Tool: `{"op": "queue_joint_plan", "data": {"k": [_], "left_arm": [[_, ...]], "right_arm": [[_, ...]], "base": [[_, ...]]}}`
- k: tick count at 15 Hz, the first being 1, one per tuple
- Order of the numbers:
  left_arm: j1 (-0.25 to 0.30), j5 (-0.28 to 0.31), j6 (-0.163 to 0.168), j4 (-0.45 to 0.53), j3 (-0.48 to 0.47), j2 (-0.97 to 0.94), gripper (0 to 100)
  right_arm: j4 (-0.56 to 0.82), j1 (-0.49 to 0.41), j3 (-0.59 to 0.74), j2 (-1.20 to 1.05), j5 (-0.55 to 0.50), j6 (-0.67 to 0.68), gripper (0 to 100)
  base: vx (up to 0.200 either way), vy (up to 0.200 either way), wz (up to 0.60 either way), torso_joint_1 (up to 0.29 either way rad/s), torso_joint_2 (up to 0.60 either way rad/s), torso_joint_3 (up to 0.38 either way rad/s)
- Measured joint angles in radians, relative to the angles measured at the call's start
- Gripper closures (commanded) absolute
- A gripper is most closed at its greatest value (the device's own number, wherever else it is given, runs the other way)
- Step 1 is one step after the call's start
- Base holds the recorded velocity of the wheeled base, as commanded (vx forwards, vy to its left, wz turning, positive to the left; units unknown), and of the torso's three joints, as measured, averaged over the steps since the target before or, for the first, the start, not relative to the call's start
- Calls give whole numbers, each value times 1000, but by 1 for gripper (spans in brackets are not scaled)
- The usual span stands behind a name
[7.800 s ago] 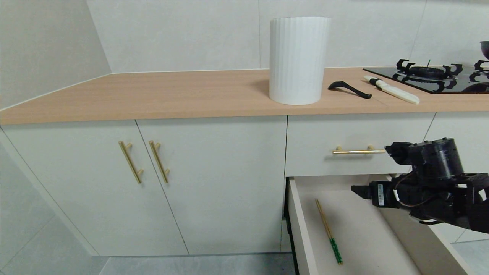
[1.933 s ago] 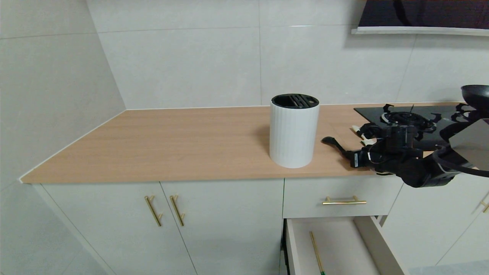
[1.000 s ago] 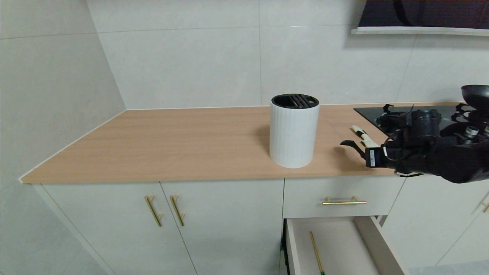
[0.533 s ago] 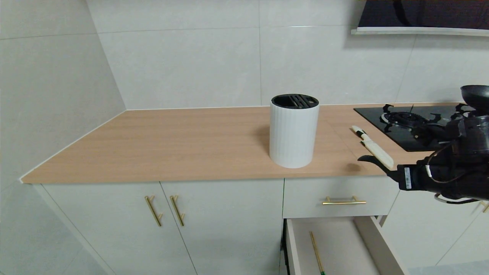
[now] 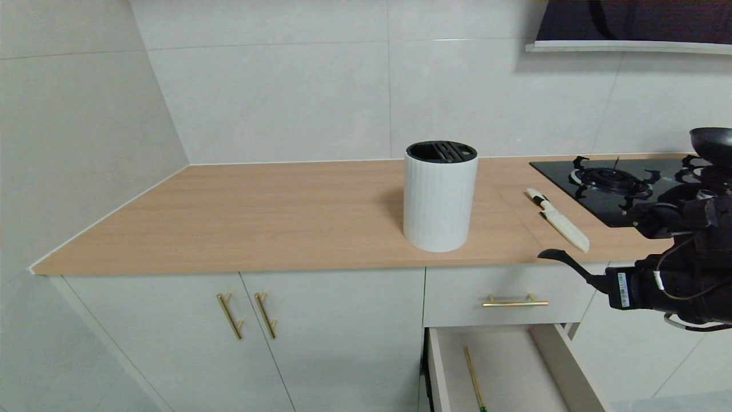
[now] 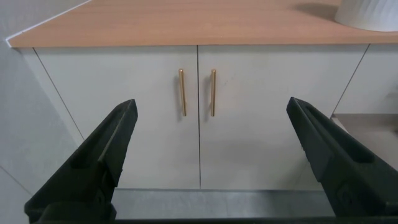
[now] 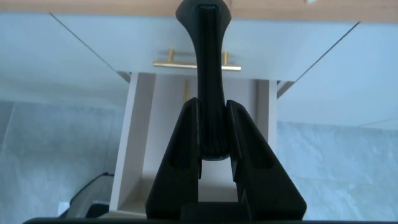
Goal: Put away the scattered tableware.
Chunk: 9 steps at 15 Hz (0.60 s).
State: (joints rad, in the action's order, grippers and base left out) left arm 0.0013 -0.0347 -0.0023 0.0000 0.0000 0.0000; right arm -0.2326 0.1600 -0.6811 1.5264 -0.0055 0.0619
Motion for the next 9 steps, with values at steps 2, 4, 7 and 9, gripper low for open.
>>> {"op": "queue_joint_plan", "data": {"k": [2, 4, 7, 9], "left_arm": [[0, 0, 0, 0, 0, 0, 0], [0, 0, 0, 0, 0, 0, 0], [0, 0, 0, 0, -1, 0, 0], [0, 0, 0, 0, 0, 0, 0]], "right_arm": [[0, 7, 9, 4, 0, -2, 100], [0, 9, 13, 6, 1, -6, 100], [-1, 11, 19, 8, 1, -7, 100], [0, 16, 21, 8, 1, -7, 100]], "base": [[0, 0, 0, 0, 0, 0], [0, 0, 0, 0, 0, 0], [0, 0, 0, -54, 124, 75], [0, 0, 0, -173, 413, 232]]}}
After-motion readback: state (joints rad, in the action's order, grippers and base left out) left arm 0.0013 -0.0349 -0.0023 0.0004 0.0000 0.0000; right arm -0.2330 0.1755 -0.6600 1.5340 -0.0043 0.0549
